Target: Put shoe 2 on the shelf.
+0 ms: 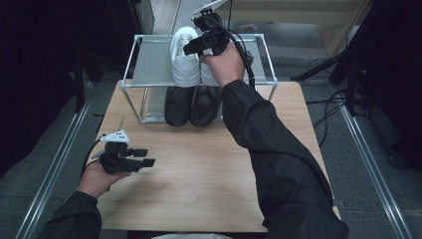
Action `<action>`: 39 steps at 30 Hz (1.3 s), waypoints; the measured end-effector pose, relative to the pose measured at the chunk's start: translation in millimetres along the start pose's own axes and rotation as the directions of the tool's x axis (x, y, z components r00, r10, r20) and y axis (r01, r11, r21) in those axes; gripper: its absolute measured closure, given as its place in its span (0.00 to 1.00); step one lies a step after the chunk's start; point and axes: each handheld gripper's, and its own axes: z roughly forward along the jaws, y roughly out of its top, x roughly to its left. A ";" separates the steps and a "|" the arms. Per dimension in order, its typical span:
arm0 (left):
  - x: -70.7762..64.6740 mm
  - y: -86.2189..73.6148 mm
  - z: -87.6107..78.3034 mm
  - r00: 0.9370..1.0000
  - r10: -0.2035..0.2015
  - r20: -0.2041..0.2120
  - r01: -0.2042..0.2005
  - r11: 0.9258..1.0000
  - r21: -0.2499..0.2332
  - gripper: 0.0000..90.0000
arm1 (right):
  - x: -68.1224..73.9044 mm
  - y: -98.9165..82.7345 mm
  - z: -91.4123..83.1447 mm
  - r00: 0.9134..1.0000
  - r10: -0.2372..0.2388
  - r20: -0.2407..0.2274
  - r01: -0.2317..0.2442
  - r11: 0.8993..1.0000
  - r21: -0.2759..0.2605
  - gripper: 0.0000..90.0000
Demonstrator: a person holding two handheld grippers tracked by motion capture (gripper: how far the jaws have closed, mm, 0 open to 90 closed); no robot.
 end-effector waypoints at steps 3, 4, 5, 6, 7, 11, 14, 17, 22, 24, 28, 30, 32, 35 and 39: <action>0.2 -0.1 0.0 1.000 -0.002 0.002 0.002 1.000 -0.003 0.45 | 2.4 -3.9 -4.2 1.000 -0.017 -0.013 0.017 1.000 0.007 0.46; 0.4 0.0 -0.5 1.000 -0.005 0.004 0.005 1.000 -0.009 0.45 | 3.3 -5.8 -5.6 0.999 -0.026 -0.021 0.026 1.000 0.011 0.46; 0.3 -0.1 -0.9 1.000 -0.006 0.005 0.007 1.000 -0.009 0.45 | 3.6 -6.9 -6.4 0.999 -0.033 -0.024 0.033 0.999 0.009 0.46; 0.4 -0.1 -1.0 1.000 -0.006 0.005 0.006 1.000 -0.008 0.45 | 4.2 -9.0 -8.1 0.999 -0.036 -0.030 0.036 0.999 0.008 0.46; 0.4 -0.1 -1.0 1.000 -0.006 0.005 0.006 1.000 -0.008 0.45 | 4.6 -10.3 -9.1 0.999 -0.035 -0.036 0.036 0.999 0.008 0.46; 0.2 -0.1 -1.6 1.000 -0.004 0.007 0.004 1.000 -0.008 0.45 | 4.9 -19.8 -16.8 0.997 -0.029 -0.075 0.028 0.999 -0.017 0.46; -0.6 -0.1 -1.0 1.000 0.000 0.005 0.000 1.000 -0.011 0.44 | 6.2 -27.8 -19.7 0.995 -0.042 -0.094 0.040 0.999 -0.019 0.45; -0.5 0.0 -0.4 1.000 -0.001 0.005 0.001 1.000 -0.007 0.44 | 8.5 -35.8 -21.7 0.993 -0.059 -0.105 0.058 0.998 -0.009 0.45; -0.8 -0.4 -0.6 1.000 -0.005 0.009 0.005 1.000 -0.005 0.44 | 10.5 -48.3 -24.0 0.990 -0.073 -0.124 0.073 0.997 -0.002 0.44; -0.9 -0.4 -0.4 1.000 -0.004 0.009 0.004 1.000 -0.004 0.44 | 10.1 -53.1 -25.2 0.989 -0.076 -0.126 0.076 0.997 -0.004 0.44; -1.8 0.4 -0.6 1.000 0.006 0.008 -0.006 1.000 -0.013 0.44 | 7.8 -62.0 -28.4 0.987 -0.072 -0.141 0.073 0.997 0.003 0.43; -1.7 1.0 -0.3 1.000 0.008 0.008 -0.007 1.000 -0.016 0.44 | 8.7 -68.4 -30.6 0.986 -0.071 -0.149 0.071 0.997 0.000 0.43; -1.4 1.5 0.4 1.000 0.011 0.009 -0.011 1.000 -0.014 0.44 | 10.2 -75.0 -31.1 0.985 -0.079 -0.152 0.080 0.997 0.003 0.43; -2.2 2.0 1.8 1.000 0.014 0.007 -0.014 1.000 -0.012 0.44 | 11.5 -83.8 -30.7 0.983 -0.101 -0.155 0.102 0.995 0.000 0.43; -2.1 2.4 3.2 1.000 0.017 0.008 -0.016 1.000 -0.005 0.44 | 12.1 -94.1 -30.8 0.981 -0.112 -0.160 0.114 0.993 0.001 0.44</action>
